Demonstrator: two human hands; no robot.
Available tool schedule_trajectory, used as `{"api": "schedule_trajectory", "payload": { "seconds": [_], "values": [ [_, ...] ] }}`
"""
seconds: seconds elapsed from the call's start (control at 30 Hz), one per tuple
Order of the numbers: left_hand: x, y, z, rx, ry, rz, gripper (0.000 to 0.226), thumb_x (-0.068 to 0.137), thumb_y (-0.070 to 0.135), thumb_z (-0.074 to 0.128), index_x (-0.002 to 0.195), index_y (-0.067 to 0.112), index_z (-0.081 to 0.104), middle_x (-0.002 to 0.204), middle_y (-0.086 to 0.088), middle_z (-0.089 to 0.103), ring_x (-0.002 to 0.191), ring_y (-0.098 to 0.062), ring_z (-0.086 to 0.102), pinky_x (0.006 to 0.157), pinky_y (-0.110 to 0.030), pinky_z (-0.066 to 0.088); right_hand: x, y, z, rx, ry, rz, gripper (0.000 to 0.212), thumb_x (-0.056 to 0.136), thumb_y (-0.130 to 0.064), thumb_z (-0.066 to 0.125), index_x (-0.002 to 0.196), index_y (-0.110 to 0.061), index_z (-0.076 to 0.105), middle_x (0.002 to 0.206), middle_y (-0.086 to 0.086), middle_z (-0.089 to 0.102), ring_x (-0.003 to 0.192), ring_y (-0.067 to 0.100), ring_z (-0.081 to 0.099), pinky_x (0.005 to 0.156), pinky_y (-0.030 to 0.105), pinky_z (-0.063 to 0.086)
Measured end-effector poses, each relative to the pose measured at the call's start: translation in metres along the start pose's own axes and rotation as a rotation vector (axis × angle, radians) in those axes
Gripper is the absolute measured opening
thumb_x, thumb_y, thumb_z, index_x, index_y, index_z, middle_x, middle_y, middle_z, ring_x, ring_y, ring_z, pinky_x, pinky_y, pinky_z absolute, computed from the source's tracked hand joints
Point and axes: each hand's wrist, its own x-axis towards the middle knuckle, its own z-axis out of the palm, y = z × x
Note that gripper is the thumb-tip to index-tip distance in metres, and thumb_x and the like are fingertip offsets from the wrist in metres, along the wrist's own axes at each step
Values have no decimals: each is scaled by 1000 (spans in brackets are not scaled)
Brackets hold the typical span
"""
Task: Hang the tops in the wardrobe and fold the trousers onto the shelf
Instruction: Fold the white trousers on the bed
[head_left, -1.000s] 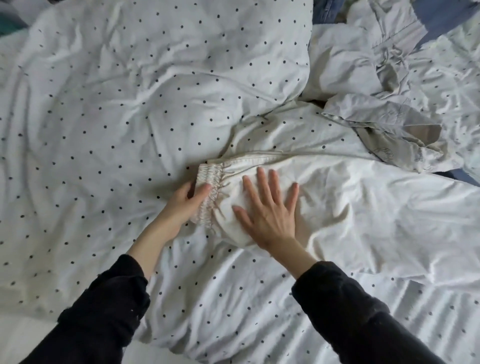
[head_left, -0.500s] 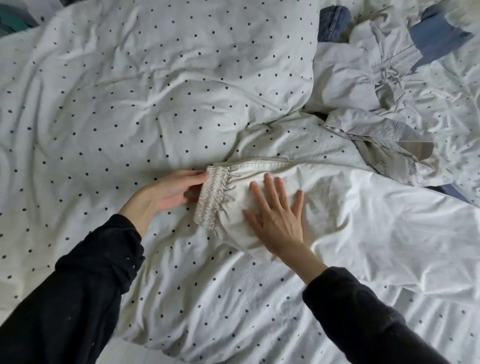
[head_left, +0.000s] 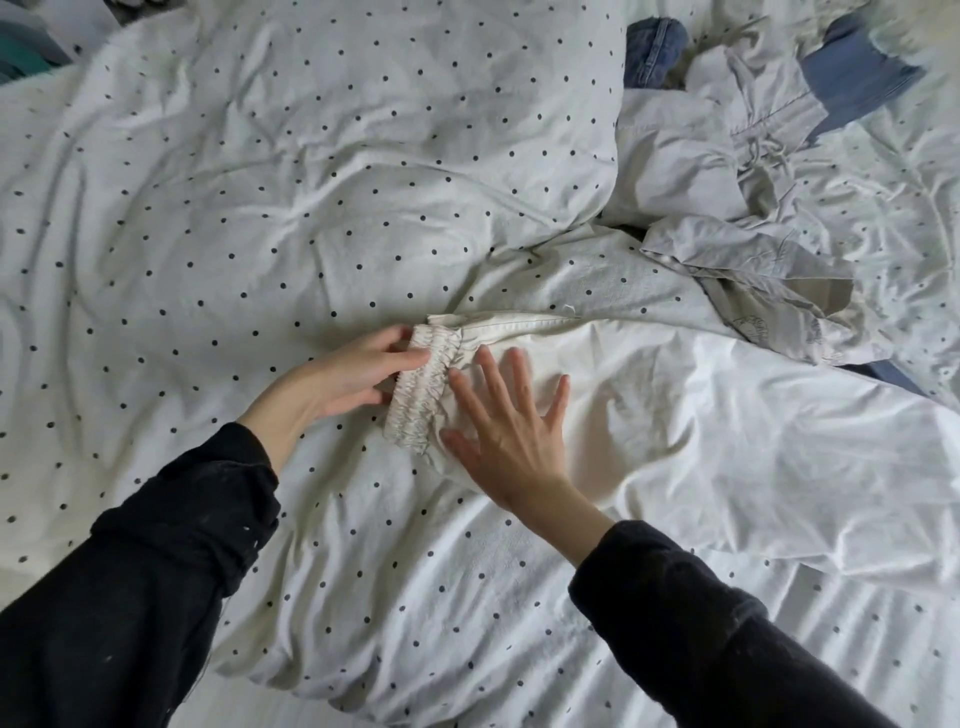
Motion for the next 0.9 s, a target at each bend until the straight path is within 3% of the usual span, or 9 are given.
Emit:
{"api": "schedule_trajectory", "payload": {
  "seconds": [0.17, 0.37, 0.57, 0.7, 0.83, 0.9],
  "values": [
    [-6, 5, 6, 48, 89, 64, 16, 90, 14, 59, 106, 18, 58, 105, -6, 64, 98, -20, 60, 83, -33, 47, -2, 3, -2, 39, -9, -39, 66, 94, -59, 30, 150, -36, 2, 159, -1, -10, 144, 29, -18, 105, 67, -10],
    [-18, 36, 3, 28, 158, 145, 11, 88, 9, 60, 97, 16, 62, 93, -4, 68, 84, -16, 63, 75, -26, 48, 4, 3, -23, 159, 84, -89, 68, 92, -55, 36, 150, -28, 14, 159, 5, 2, 145, 32, -5, 104, 71, 6],
    [-52, 94, -18, 97, 396, 220, 9, 89, 12, 59, 87, 19, 63, 86, -1, 67, 77, -14, 62, 70, -29, 48, 43, -18, -68, 266, 143, -162, 69, 96, -53, 33, 151, -29, 0, 159, 0, -10, 145, 28, -10, 106, 68, 14],
    [-75, 120, -18, 134, 475, 202, 9, 88, 11, 60, 94, 13, 65, 89, -4, 68, 76, -13, 65, 68, -27, 53, 57, -17, -88, 371, 102, -283, 70, 96, -49, 37, 150, -31, -4, 159, -5, -10, 146, 21, -7, 111, 62, 18],
    [-78, 142, 38, 199, 453, 175, 4, 85, 8, 63, 87, 9, 66, 84, -5, 69, 63, -9, 66, 57, -18, 54, 16, 35, -88, 547, 206, -229, 59, 99, -32, 40, 150, -30, 11, 159, -2, 11, 146, 18, 8, 115, 51, 14],
    [-70, 147, 74, 244, 446, 178, 3, 81, 9, 66, 81, 6, 66, 78, -6, 67, 63, -12, 63, 58, -19, 54, -7, 67, -84, 683, 278, -92, 47, 100, -28, 41, 146, -21, 34, 151, 5, 34, 140, 20, 30, 113, 42, 27]
  ]
}}
